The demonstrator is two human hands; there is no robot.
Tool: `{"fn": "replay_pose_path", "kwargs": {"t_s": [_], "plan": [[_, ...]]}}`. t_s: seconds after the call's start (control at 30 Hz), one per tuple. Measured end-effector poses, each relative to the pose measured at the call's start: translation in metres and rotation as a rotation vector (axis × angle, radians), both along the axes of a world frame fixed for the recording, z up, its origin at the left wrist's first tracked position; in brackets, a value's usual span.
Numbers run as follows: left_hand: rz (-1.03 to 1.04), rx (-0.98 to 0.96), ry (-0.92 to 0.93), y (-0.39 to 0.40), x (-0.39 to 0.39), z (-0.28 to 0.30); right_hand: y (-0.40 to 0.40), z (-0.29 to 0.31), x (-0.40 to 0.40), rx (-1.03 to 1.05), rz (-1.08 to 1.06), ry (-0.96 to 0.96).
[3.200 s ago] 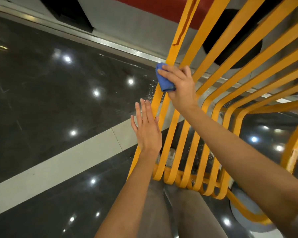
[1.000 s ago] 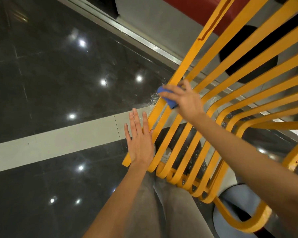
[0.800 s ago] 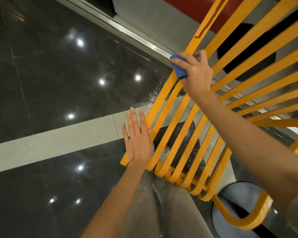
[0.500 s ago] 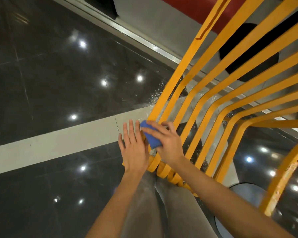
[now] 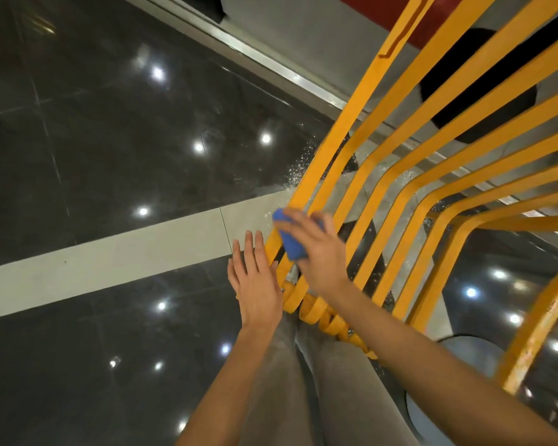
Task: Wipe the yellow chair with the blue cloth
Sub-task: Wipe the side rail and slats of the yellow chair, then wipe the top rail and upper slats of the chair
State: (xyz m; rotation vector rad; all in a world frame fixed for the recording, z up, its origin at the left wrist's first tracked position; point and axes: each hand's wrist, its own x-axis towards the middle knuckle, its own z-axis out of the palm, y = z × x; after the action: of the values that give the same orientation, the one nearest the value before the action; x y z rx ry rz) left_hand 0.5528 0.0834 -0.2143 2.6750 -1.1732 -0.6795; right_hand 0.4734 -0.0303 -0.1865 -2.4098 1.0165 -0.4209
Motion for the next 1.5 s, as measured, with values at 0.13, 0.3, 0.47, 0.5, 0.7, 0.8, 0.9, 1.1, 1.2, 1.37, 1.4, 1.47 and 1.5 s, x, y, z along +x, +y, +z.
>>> {"fn": "replay_pose_path", "kwargs": {"t_s": [0.13,0.3,0.47,0.5,0.7,0.8,0.9,1.1,1.2,1.37,1.4,1.47,1.5], "plan": [[-0.003,-0.011,-0.007,0.001,0.002,-0.001,0.004,0.001,-0.020,-0.019,0.238,-0.001],[0.009,-0.010,0.007,-0.002,0.001,0.003,-0.057,0.008,0.005,0.008,-0.167,0.037],[0.023,-0.010,0.094,-0.001,0.002,0.006,-0.005,0.008,-0.003,0.156,-0.073,-0.016],[0.032,-0.021,0.137,-0.001,0.002,0.008,0.002,0.010,-0.009,0.232,-0.033,-0.032],[0.331,-0.331,0.489,0.000,0.003,0.056,0.002,0.043,-0.035,0.933,-0.392,-0.261],[0.495,-0.398,0.646,-0.007,-0.005,0.085,-0.004,0.065,-0.054,1.020,-0.499,-0.242],[0.543,-0.438,0.688,-0.014,-0.014,0.103,-0.011,0.084,-0.073,1.150,-0.621,-0.290],[0.535,-0.450,0.798,-0.031,-0.037,0.119,-0.023,0.096,-0.107,1.340,-0.834,-0.405],[0.525,-0.387,0.890,-0.041,-0.050,0.119,-0.030,0.104,-0.123,1.294,-0.883,-0.403],[0.584,-0.220,1.196,-0.067,-0.063,0.118,-0.036,0.120,-0.135,1.331,-0.831,-0.351],[0.589,-0.172,1.229,-0.073,-0.064,0.121,-0.035,0.124,-0.134,1.353,-0.796,-0.348],[0.586,-0.113,1.327,-0.085,-0.065,0.128,-0.034,0.136,-0.132,1.409,-0.692,-0.362],[0.594,-0.103,1.388,-0.090,-0.064,0.132,-0.034,0.143,-0.129,1.429,-0.635,-0.374]]}}
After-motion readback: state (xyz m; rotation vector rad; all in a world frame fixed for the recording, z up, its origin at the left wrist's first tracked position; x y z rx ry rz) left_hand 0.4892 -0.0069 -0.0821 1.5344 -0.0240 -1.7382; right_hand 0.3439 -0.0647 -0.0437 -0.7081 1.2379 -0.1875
